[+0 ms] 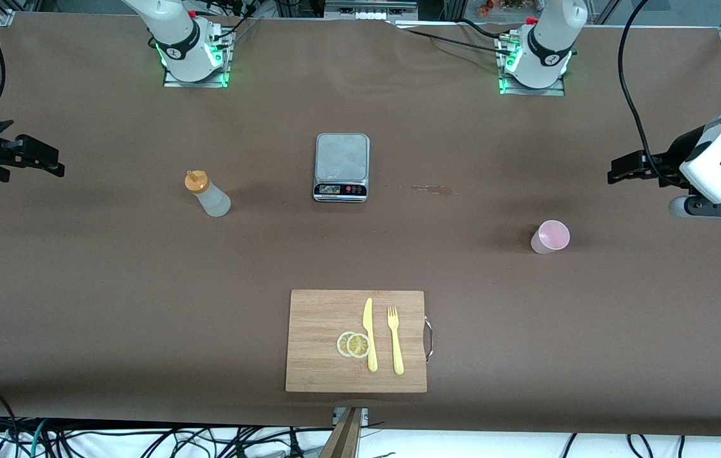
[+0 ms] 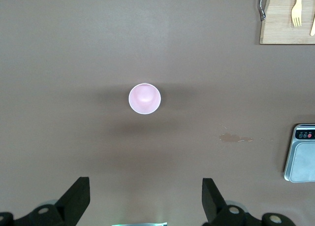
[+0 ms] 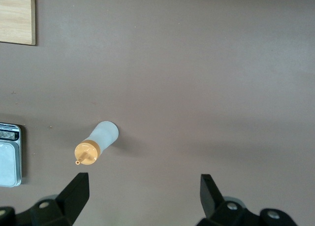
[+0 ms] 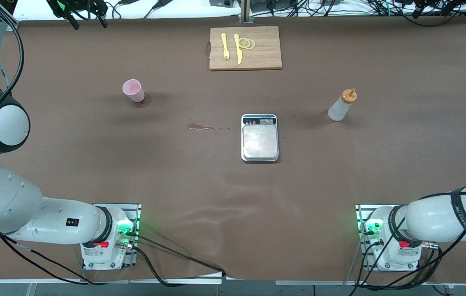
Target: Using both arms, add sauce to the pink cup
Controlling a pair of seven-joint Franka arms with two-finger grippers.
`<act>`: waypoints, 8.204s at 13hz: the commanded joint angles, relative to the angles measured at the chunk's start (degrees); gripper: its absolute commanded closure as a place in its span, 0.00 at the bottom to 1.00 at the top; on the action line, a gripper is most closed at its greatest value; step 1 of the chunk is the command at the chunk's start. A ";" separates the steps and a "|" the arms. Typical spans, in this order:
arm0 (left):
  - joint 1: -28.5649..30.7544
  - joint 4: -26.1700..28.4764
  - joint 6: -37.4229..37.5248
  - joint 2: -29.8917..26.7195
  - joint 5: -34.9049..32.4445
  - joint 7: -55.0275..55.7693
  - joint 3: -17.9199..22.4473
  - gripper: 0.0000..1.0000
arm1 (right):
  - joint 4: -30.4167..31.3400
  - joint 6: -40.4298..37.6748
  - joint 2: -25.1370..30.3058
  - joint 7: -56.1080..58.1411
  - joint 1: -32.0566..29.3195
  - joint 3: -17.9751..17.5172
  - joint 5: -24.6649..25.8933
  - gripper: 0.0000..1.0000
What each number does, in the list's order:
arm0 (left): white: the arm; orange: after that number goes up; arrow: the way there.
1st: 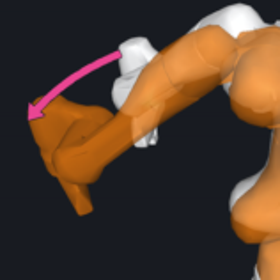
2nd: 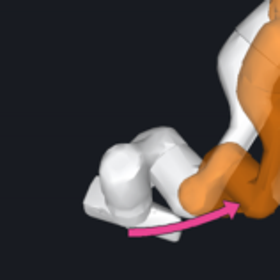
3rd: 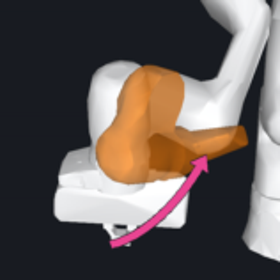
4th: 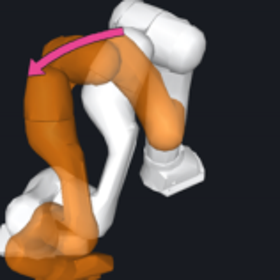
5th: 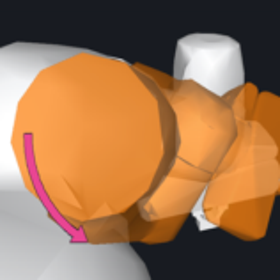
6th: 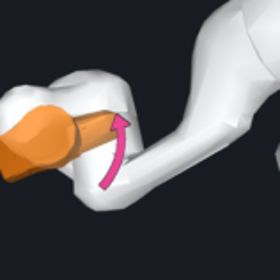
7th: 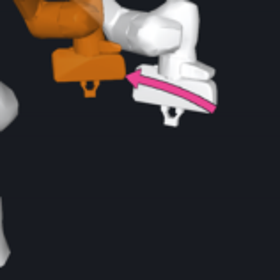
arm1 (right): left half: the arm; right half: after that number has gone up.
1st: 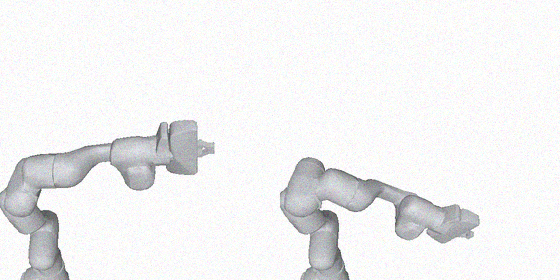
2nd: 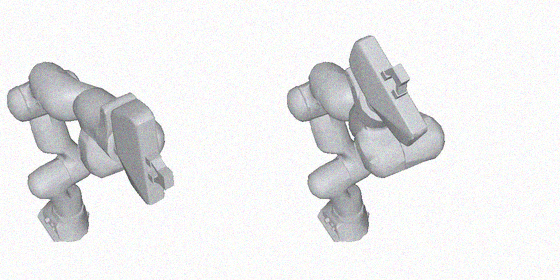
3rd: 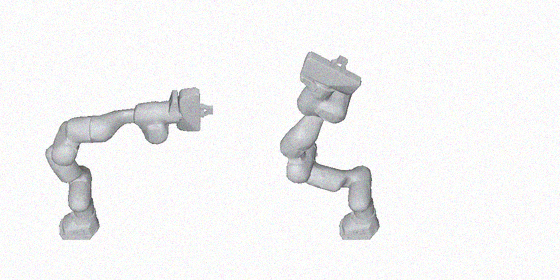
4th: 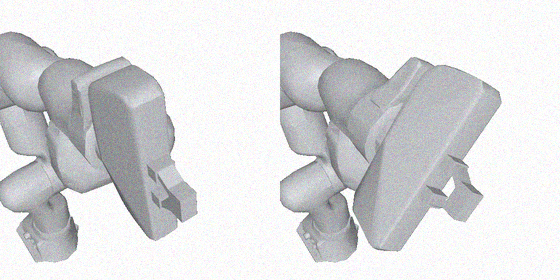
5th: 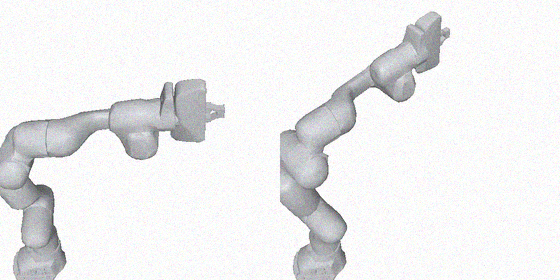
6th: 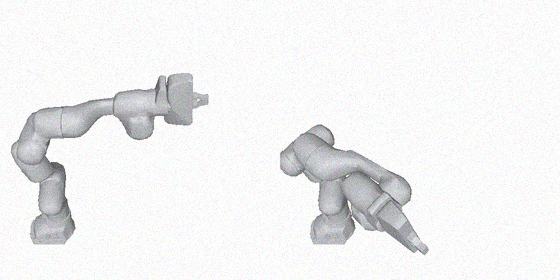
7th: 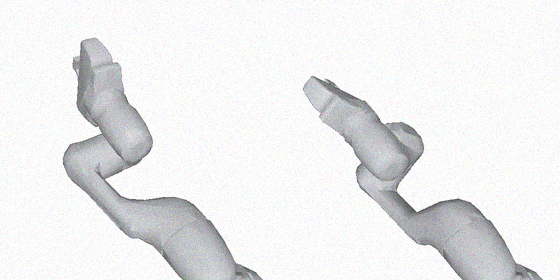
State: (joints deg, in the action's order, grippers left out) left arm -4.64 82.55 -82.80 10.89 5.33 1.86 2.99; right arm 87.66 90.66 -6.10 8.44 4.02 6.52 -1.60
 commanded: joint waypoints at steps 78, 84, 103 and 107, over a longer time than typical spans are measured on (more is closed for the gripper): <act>-29.80 21.51 -42.61 10.82 2.49 39.07 -13.71 1.00 | -0.65 -0.66 -0.14 -0.18 -0.68 -0.19 0.28 0.00; -36.75 23.35 -46.49 11.87 1.70 44.10 -13.63 1.00 | -0.56 -0.75 -0.14 0.00 -0.86 1.04 0.37 0.00; -32.91 8.11 -28.34 9.95 3.62 40.06 -9.76 0.00 | -1.17 3.82 -0.85 0.00 -1.91 1.12 -2.17 0.00; -30.36 3.93 -24.70 5.65 3.63 37.45 -2.73 0.00 | -1.09 3.12 -0.23 0.61 -1.13 -0.10 -2.36 0.00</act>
State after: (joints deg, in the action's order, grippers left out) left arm -36.04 87.09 -108.78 17.58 7.45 42.40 -1.13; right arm 87.35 94.60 -6.70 8.55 2.63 7.25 -3.22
